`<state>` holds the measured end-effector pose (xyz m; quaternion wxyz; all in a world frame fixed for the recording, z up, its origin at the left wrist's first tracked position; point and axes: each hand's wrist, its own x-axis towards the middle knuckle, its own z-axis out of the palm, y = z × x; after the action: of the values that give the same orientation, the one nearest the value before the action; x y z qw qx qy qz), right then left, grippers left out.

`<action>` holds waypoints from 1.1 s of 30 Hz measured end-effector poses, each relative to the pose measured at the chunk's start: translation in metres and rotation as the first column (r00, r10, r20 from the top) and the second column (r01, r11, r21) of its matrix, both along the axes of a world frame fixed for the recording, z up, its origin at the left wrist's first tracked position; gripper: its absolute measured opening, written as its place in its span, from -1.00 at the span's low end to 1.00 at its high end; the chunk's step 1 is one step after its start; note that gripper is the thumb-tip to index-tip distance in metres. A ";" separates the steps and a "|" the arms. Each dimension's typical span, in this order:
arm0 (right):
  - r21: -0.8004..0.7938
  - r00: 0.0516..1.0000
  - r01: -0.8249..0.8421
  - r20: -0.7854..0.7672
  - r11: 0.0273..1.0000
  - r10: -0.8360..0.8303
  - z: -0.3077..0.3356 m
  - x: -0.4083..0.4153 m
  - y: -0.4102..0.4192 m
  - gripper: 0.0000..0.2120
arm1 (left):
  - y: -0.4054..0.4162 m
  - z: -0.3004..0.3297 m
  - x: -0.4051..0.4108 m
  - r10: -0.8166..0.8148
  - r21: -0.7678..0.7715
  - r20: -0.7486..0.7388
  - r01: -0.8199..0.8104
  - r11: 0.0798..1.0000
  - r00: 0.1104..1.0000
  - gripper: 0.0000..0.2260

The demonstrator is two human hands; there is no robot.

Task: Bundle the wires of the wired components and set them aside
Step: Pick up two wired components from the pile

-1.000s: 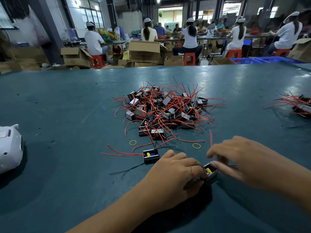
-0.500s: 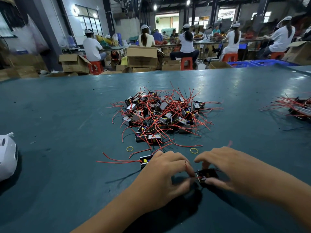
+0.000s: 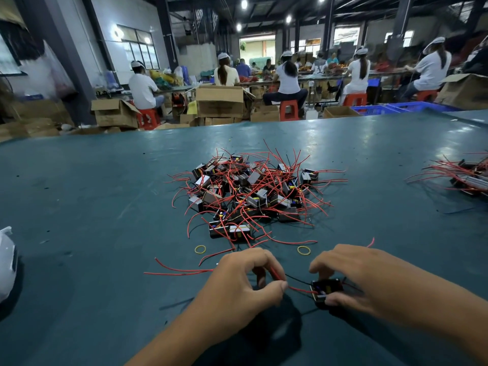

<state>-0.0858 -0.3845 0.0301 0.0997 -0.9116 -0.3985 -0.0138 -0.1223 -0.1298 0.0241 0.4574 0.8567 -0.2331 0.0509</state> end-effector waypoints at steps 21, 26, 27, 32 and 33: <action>0.460 0.995 -0.016 0.094 0.888 -0.031 -0.003 -0.028 0.047 -0.95 | 0.002 -0.003 0.003 -0.035 -0.139 0.032 0.039 0.990 0.999 -0.95; 0.470 0.998 0.027 0.039 0.882 -0.051 -0.004 -0.027 0.046 -0.92 | 0.007 0.002 0.004 0.020 -0.184 0.063 -0.009 0.983 0.998 -0.94; 0.475 0.998 0.025 0.041 0.879 -0.050 -0.003 -0.027 0.047 -0.91 | 0.008 0.003 0.005 0.028 -0.184 0.072 -0.014 0.983 0.997 -0.94; 0.503 0.997 0.052 0.026 0.863 -0.075 -0.004 -0.026 0.047 -0.91 | 0.020 0.012 0.012 0.138 -0.325 0.062 -0.111 0.939 0.988 -0.92; 0.511 0.997 0.061 0.017 0.858 -0.081 -0.004 -0.026 0.046 -0.91 | 0.024 0.014 0.014 0.170 -0.349 0.059 -0.140 0.927 0.984 -0.94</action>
<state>-0.1119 -0.3381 0.0264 0.3288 -0.8664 -0.3488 -0.1396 -0.1080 -0.1055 0.0383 0.5835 0.7765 -0.1720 0.1644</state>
